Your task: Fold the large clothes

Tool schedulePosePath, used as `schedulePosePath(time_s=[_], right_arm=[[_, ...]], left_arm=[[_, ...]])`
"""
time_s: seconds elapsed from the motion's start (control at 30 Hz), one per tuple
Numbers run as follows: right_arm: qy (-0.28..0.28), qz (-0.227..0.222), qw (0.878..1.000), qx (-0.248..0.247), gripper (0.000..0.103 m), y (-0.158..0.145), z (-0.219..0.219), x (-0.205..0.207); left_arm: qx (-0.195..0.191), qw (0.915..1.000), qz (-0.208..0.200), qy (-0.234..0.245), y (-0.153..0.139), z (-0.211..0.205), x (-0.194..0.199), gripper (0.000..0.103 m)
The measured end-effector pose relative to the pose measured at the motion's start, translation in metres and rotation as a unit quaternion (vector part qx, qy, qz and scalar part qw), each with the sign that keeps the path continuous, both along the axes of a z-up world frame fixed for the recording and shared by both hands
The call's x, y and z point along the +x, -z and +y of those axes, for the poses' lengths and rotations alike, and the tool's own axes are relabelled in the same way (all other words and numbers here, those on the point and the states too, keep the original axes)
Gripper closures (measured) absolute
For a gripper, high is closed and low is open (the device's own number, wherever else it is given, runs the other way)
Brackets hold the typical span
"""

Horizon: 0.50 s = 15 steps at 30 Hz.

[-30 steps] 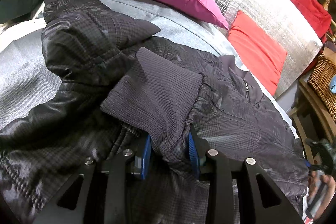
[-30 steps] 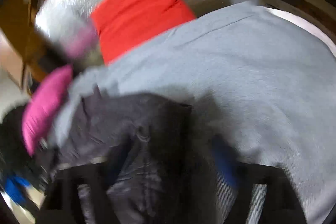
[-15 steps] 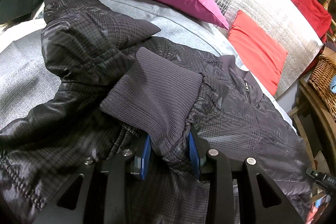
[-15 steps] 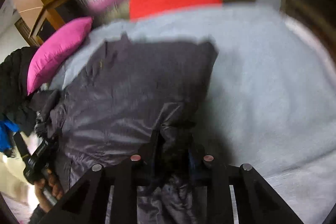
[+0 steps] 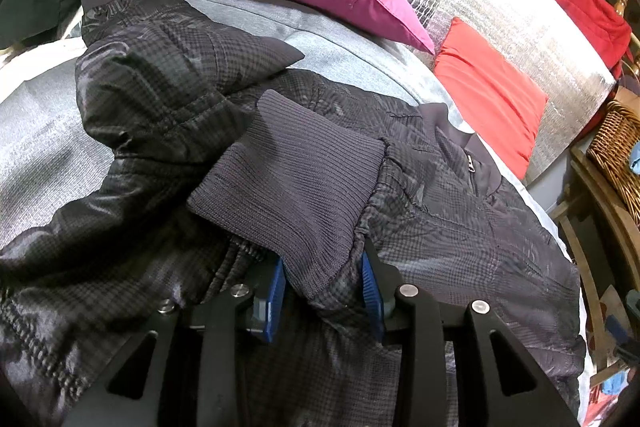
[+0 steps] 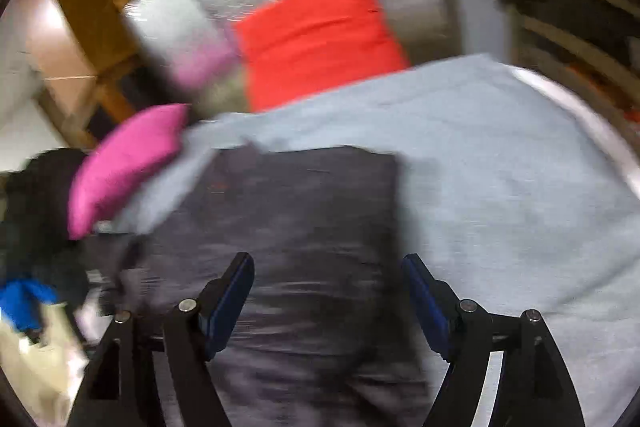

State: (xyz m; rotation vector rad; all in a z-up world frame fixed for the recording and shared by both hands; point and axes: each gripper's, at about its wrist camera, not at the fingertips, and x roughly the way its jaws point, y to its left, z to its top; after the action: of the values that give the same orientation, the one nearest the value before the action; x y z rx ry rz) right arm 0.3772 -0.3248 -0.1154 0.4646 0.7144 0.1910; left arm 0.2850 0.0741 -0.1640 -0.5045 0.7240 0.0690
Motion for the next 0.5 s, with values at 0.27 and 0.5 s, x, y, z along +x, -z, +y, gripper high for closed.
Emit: schedulePosePath(time_s=[0.27, 0.5], right_arm=[[-0.003, 0.053, 0.999, 0.001, 0.024, 0.041, 0.012, 0.014], [-0.014, 0.093, 0.994, -0.054, 0.013, 0.069, 0.033, 0.036]], left_arm=[[0.000, 1.0000, -0.001, 0.002, 0.001, 0.001, 0.001, 0.063], [0.002, 1.0000, 0.001, 0.006, 0.000, -0.001, 0.002, 0.059]])
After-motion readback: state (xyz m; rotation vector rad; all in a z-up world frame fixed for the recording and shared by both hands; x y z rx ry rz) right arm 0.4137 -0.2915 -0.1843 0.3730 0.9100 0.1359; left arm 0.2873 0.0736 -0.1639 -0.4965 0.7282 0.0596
